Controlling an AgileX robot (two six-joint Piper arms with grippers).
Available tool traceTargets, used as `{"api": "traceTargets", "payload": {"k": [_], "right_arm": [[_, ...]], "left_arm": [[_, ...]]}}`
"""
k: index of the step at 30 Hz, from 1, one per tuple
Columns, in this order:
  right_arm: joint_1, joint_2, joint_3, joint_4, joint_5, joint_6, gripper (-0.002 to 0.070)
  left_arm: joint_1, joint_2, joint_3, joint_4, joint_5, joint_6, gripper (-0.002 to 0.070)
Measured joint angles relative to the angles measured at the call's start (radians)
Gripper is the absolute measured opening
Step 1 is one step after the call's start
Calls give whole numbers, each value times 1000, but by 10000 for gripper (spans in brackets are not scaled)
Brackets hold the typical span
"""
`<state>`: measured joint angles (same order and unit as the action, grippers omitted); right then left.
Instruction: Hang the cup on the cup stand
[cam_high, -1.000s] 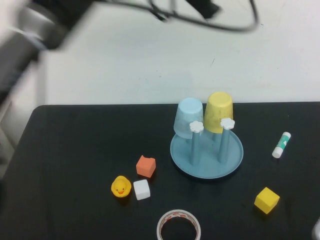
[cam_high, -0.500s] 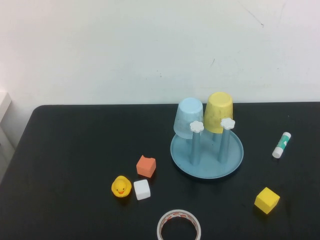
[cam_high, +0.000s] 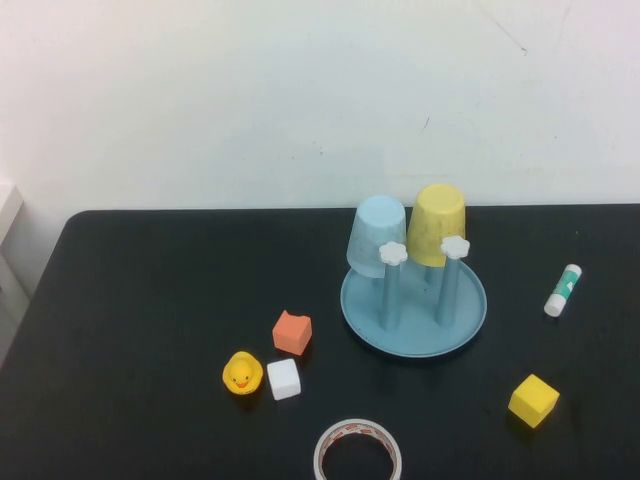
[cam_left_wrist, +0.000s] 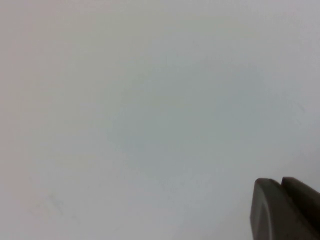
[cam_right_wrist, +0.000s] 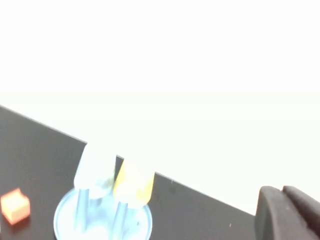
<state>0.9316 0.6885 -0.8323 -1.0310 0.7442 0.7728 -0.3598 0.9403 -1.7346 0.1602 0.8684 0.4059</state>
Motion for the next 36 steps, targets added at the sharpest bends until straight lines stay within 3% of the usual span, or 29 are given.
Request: {"api": "traceTargets", "payload": {"k": [7, 11, 16, 22, 28, 36], "right_arm": [[0, -53, 0, 2, 0, 15, -1], [0, -59, 0, 52, 13, 5, -1], [0, -62, 41, 66, 20, 1, -1], [0, -62, 138, 132, 22, 3, -1], [0, -62, 210, 157, 22, 3, -1], [0, -62, 252, 174, 21, 26, -1]], "left_arm": [[0, -287, 466, 17, -292, -49, 0], [0, -416, 756, 17, -369, -185, 0], [0, -541, 1067, 17, -610, -341, 0], [0, -638, 1385, 20, -892, -385, 0], [0, -645, 1559, 22, -991, -385, 0], [0, -645, 1624, 22, -1000, -389, 0]]}}
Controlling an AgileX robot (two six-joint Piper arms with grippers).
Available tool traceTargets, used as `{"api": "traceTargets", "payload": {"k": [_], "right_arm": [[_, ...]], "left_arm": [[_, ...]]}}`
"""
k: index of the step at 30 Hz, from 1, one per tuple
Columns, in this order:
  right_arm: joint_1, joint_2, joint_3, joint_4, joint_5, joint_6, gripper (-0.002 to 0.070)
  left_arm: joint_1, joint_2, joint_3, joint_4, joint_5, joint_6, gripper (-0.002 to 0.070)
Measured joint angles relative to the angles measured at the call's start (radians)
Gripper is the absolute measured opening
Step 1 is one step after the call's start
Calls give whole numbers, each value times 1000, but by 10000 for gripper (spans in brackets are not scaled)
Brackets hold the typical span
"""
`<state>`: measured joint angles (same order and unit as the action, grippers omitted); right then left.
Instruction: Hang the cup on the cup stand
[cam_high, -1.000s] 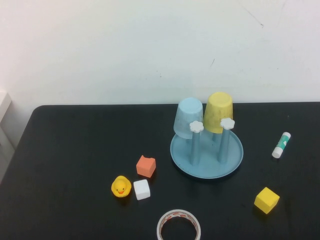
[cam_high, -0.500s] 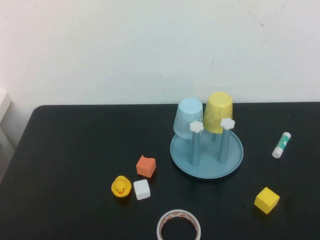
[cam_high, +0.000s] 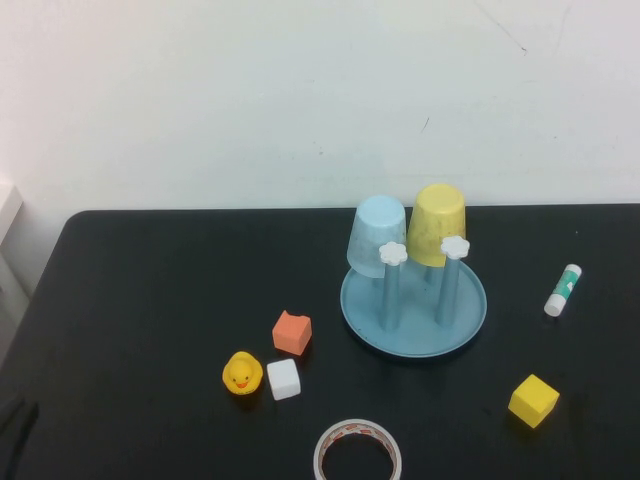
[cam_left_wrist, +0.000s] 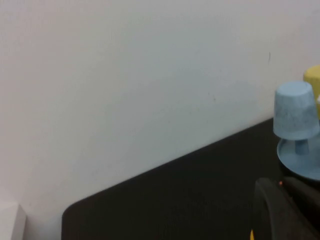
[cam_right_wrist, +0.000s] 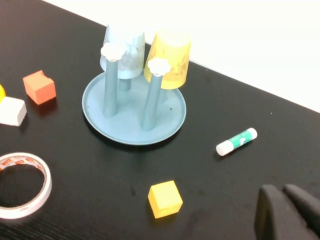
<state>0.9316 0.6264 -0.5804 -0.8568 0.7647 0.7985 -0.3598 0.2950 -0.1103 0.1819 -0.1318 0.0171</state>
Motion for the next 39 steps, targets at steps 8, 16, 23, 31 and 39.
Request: {"api": "traceTargets", "payload": {"k": [8, 16, 23, 31, 39], "right_arm": [[0, 0, 0, 0, -2, 0, -1], [0, 0, 0, 0, -2, 0, -1], [0, 0, 0, 0, -4, 0, -1], [0, 0, 0, 0, -4, 0, -1], [0, 0, 0, 0, -6, 0, -1]], "left_arm": [[0, 0, 46, 0, 13, -6, 0], [0, 0, 48, 0, 36, -7, 0], [0, -17, 48, -98, 216, -32, 0], [144, -259, 48, -109, 441, -52, 0], [317, -307, 48, -115, 546, -52, 0]]}}
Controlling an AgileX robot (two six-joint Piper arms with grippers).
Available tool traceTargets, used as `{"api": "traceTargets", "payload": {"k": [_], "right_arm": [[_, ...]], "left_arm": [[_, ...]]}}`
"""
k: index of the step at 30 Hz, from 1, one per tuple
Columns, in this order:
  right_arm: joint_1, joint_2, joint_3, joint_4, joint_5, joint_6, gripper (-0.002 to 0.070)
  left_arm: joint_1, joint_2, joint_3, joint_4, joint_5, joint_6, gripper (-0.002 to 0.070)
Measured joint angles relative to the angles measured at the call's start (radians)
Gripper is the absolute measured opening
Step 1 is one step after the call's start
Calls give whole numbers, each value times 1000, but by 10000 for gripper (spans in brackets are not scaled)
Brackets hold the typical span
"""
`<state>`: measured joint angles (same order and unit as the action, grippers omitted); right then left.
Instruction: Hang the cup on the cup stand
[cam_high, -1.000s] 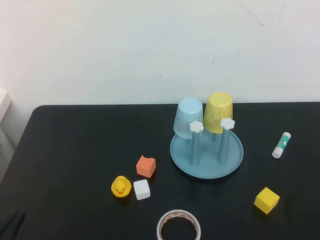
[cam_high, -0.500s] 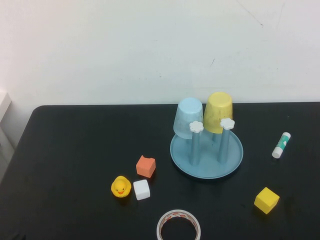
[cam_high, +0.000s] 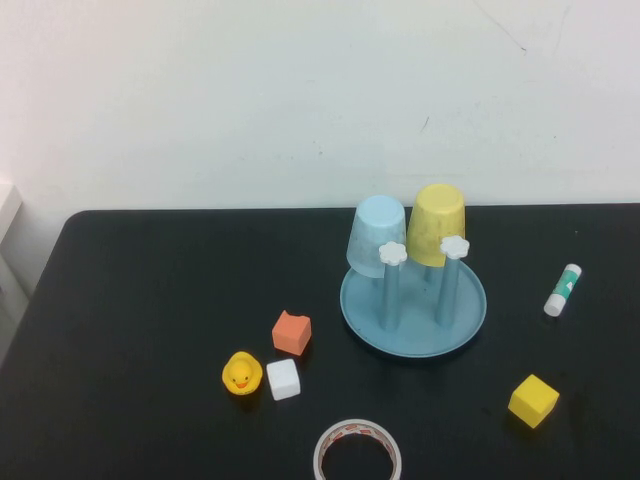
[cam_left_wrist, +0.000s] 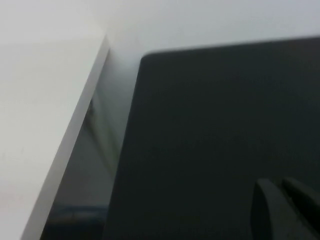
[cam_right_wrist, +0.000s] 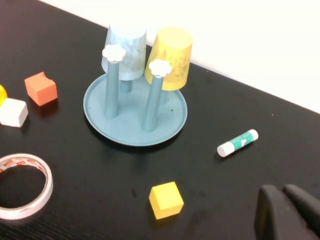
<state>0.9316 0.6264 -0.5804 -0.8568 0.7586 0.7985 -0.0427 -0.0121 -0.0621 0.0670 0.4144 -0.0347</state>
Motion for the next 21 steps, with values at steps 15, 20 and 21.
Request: {"api": "traceTargets", "payload": {"k": [15, 20, 21], "right_arm": [[0, 0, 0, 0, 0, 0, -1], [0, 0, 0, 0, 0, 0, -1], [0, 0, 0, 0, 0, 0, -1]], "left_arm": [[12, -2, 70, -67, -66, 19, 0], [12, -2, 70, -67, -66, 65, 0], [12, -2, 70, -67, -66, 74, 0]]}}
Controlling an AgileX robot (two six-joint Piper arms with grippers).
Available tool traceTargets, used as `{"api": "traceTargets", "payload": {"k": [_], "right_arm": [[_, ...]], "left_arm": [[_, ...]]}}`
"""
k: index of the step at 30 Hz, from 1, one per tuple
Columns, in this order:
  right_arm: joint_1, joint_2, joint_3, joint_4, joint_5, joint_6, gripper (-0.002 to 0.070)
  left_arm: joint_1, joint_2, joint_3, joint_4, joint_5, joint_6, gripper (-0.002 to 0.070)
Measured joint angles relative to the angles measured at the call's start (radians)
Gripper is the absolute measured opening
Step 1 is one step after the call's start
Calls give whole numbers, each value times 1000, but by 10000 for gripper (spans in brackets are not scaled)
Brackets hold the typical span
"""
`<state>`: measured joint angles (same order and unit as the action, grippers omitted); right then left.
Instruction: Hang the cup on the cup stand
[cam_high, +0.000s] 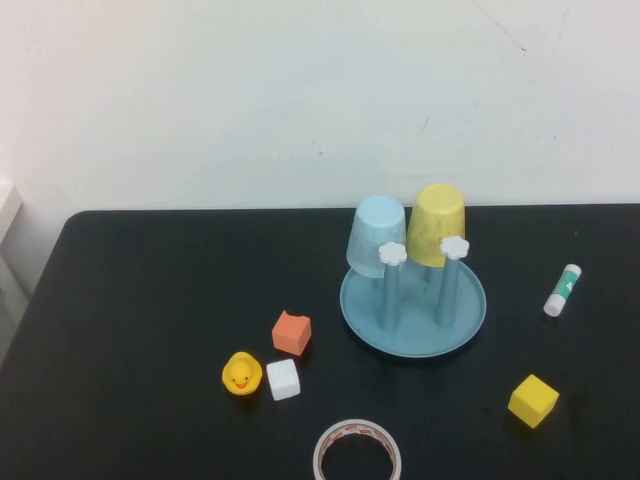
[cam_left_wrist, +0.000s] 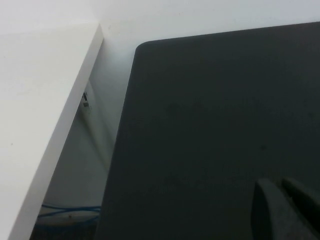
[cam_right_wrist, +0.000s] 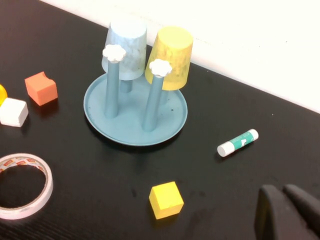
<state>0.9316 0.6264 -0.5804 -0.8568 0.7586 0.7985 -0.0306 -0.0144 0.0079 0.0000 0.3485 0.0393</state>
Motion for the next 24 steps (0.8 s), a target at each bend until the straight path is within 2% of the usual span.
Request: {"api": "traceTargets", "payload": {"k": [5, 11, 18, 24], "right_arm": [[0, 0, 0, 0, 0, 0, -1], [0, 0, 0, 0, 0, 0, -1], [0, 0, 0, 0, 0, 0, -1], [0, 0, 0, 0, 0, 0, -1]], "left_arm": [[-8, 0, 0, 0, 0, 45, 0], [-69, 0, 0, -11, 0, 69, 0], [-87, 0, 0, -15, 0, -71, 0], [-102, 0, 0, -15, 0, -106, 0]]}}
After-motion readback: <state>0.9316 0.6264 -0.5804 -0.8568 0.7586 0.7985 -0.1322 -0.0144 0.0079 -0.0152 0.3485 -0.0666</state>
